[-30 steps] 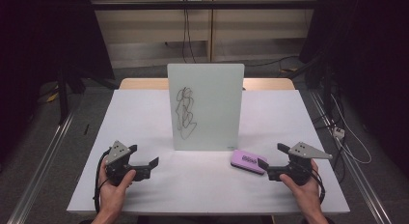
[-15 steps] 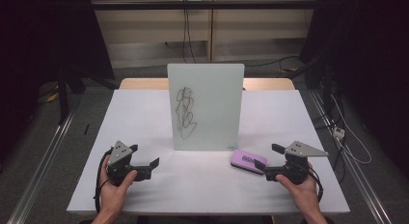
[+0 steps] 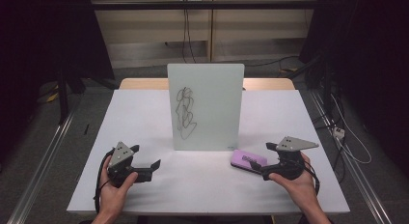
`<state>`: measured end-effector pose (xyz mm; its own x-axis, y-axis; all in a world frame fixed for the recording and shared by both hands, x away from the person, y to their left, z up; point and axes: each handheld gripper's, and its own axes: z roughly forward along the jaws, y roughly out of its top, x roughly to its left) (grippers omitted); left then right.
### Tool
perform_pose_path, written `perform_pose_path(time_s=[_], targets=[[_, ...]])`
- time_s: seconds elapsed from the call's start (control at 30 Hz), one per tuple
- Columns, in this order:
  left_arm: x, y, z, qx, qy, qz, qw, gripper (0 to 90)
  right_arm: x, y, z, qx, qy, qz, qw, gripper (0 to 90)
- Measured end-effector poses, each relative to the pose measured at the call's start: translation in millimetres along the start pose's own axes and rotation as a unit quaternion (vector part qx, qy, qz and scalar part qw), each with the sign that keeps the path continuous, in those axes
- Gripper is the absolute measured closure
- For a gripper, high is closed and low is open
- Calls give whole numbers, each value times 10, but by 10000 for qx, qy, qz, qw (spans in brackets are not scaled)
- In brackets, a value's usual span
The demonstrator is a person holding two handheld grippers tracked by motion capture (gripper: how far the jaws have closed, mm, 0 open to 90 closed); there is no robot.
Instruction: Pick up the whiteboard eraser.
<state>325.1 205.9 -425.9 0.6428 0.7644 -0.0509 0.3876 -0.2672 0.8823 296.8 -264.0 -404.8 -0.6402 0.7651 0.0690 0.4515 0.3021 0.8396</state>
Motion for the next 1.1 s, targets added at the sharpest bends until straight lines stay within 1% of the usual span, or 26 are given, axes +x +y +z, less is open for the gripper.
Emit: perform_pose_path(time_s=[0.07, 0.13, 0.17, 0.2, 0.27, 0.3, 0.33, 0.37, 0.4, 0.43, 0.47, 0.5, 0.53, 0.57, 0.67, 0.7, 0.77, 0.8, 0.87, 0.9, 0.93, 0.97, 1.0, 1.03, 1.07, 1.1], targets=[[12, -6, -11, -46, -27, -126, 9999, 55, -4, 58, 23, 125, 22, -97, 9999, 87], [26, -7, -27, -21, -27, -144, 9999, 55, -22, 136, 61, 242, 31, -212, 9995, 130], [29, -8, -34, -63, -9, -196, 9998, 55, -28, 169, 77, 270, 42, -230, 9994, 116], [40, -9, -43, -54, 13, -160, 9999, 55, -38, 202, 94, 289, 88, -231, 9993, 108], [58, -12, -43, -56, 5, -194, 9998, 55, -59, 269, 133, 397, 199, -282, 9986, 141], [61, -15, -37, -66, -3, -234, 9997, 55, -59, 269, 133, 397, 199, -282, 9986, 141], [64, -17, -35, -58, -16, -259, 9996, 57, -73, 332, 174, 467, 221, -355, 9980, 138], [65, -19, -36, -67, -29, -283, 9996, 59, -86, 361, 193, 505, 270, -352, 9977, 142], [67, -18, -45, -64, -25, -253, 9997, 60, -100, 388, 214, 538, 313, -360, 9974, 144], [65, -15, -48, -87, -24, -255, 9996, 60, -114, 415, 233, 613, 438, -304, 9967, 149], [65, -15, -48, -87, -24, -255, 9996, 60, -114, 415, 233, 613, 438, -304, 9967, 149], [64, -13, -49, -122, -40, -278, 9995, 60, -131, 459, 278, 738, 588, -297, 9951, 163], [65, -11, -51, -135, -45, -275, 9995, 60, -131, 459, 278, 738, 588, -297, 9951, 163], [67, -10, -51, -131, -37, -252, 9996, 59, -137, 477, 319, 840, 603, -342, 9941, 176], [74, -16, -41, -97, -51, -251, 9996, 59, -131, 456, 356, 1011, 619, -358, 9923, 161], [75, -18, -39, -82, -64, -244, 9996, 59, -131, 456, 356, 1011, 619, -358, 9923, 161], [65, -22, -25, -108, -84, -284, 9995, 59, -129, 417, 355, 1151, 648, -360, 9906, 180], [66, -21, -23, -72, -88, -238, 9997, 59, -129, 417, 355, 1151, 648, -360, 9906, 180], [55, -18, -16, -78, -102, -228, 9997, 59, -122, 386, 349, 1292, 605, -451, 9887, 189], [48, -16, -15, -72, -113, -200, 9997, 59, -122, 386, 349, 1292, 605, -451, 9887, 189], [43, -15, -13, -77, -121, -184, 9997, 59, -132, 347, 370, 1537, 528, -556, 9851, 181], [41, -14, -13, -74, -123, -176, 9997, 59, -144, 333, 377, 1624, 520, -592, 9836, 179], [42, -13, -12, -81, -122, -182, 9997, 59, -144, 333, 377, 1624, 520, -592, 9836, 179], [46, -14, -12, -74, -125, -183, 9997, 59, -149, 324, 376, 1692, 553, -596, 9822, 181], [54, -16, -9, -58, -137, -204, 9997, 59, -167, 323, 371, 1777, 605, -676, 9799, 204], [54, -16, -9, -58, -137, -204, 9997, 59, -167, 323, 371, 1777, 605, -676, 9799, 204]])
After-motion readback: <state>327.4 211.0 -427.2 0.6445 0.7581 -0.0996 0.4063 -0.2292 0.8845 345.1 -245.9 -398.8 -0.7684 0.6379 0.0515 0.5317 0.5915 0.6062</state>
